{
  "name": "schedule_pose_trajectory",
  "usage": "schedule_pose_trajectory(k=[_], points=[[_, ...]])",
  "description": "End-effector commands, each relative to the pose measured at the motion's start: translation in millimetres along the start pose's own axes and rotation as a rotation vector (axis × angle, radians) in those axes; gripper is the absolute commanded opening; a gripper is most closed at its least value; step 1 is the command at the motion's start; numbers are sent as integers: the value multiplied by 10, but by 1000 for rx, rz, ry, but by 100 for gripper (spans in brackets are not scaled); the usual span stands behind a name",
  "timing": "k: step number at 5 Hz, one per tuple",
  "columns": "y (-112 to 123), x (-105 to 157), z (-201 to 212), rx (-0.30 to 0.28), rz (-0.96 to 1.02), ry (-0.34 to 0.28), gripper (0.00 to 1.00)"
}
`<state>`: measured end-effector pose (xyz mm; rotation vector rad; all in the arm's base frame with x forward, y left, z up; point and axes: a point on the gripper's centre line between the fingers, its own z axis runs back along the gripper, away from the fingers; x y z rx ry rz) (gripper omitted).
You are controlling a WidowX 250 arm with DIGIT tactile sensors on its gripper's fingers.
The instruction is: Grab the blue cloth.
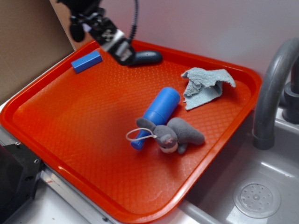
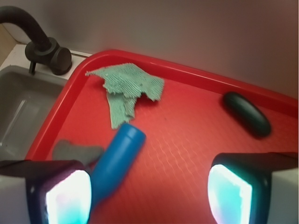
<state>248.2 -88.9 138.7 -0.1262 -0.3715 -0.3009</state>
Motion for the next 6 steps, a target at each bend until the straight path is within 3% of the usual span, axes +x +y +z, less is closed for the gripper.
schedule_pose_trajectory(k=[1, 3, 4, 5, 6], points=[[-22, 171, 148, 7, 5, -59, 100], [-22, 171, 148, 7, 5, -59, 100], [-328, 375, -375, 32, -102, -58, 100], [-420, 489, -758, 59, -195, -72, 100], [-443, 549, -1006, 39, -272, -83, 100]])
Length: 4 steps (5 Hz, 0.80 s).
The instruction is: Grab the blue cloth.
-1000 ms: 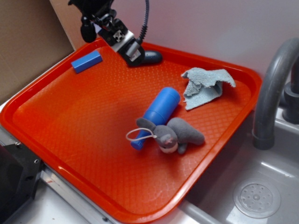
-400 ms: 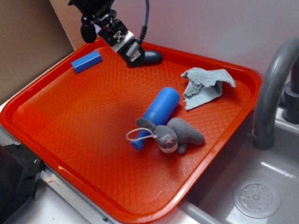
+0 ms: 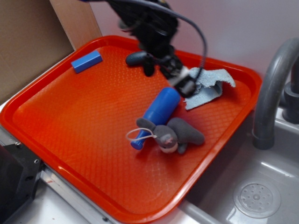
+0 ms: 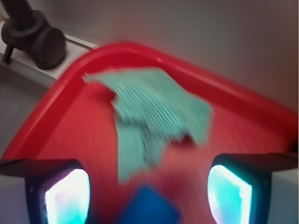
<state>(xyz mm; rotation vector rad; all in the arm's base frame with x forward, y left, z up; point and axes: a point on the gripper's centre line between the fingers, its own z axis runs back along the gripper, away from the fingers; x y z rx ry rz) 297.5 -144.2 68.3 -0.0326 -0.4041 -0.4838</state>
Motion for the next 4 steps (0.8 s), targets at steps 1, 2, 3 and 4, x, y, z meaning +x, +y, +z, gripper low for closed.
schedule_pose_trajectory(k=[1, 2, 3, 4], points=[[-87, 308, -413, 54, -119, -38, 100], [-10, 353, -517, 66, -93, -3, 100], [87, 363, -631, 85, -24, 34, 0], [138, 353, -478, 53, 27, 32, 0]])
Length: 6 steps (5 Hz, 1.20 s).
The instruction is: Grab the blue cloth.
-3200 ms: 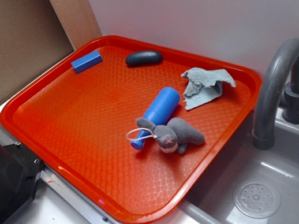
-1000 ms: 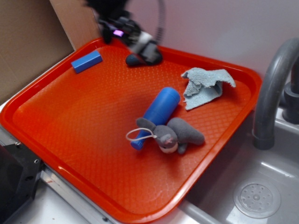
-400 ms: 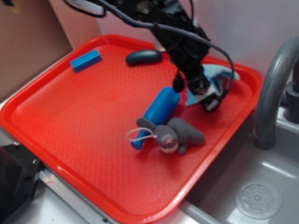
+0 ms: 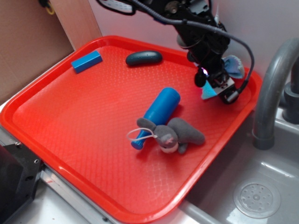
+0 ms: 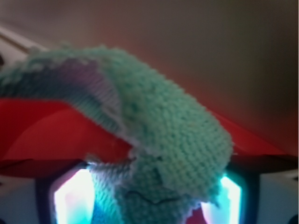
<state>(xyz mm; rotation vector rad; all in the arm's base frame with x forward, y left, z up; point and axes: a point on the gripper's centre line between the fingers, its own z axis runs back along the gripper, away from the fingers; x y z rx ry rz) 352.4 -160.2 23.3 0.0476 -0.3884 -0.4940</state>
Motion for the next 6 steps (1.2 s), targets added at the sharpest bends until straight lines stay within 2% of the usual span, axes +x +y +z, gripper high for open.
schedule_pose_trajectory(k=[1, 2, 3, 4, 5, 6], points=[[151, -30, 287, -51, 115, 18, 0], [265, -136, 507, -85, 222, 88, 0], [423, -253, 943, -119, 342, 111, 0], [720, -564, 1561, -112, 603, 192, 0], [957, -860, 2120, -82, 856, 316, 0], [1064, -1076, 2314, 4, 957, 300, 0]])
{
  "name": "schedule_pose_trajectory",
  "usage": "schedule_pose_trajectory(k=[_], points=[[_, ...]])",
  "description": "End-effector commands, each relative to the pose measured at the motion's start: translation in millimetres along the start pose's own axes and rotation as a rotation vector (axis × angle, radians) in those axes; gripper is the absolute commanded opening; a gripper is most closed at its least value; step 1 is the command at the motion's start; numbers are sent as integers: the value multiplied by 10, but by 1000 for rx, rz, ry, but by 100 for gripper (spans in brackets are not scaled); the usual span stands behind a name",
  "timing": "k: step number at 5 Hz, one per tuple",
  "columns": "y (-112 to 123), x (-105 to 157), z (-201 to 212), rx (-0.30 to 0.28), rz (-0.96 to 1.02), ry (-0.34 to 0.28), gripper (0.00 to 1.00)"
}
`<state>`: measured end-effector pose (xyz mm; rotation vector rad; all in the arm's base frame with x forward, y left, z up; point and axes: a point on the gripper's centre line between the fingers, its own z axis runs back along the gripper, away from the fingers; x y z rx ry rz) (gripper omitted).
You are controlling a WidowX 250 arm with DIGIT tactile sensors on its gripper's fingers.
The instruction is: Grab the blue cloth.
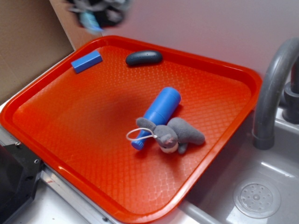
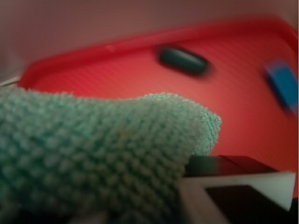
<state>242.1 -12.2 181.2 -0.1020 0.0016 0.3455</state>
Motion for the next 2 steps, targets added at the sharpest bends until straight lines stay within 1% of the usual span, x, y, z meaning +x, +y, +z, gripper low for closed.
schedule_pose_trajectory(k=[1, 2], points=[[79, -74, 318, 25, 87, -84, 0], [-21, -36, 220, 57, 62, -73, 0]])
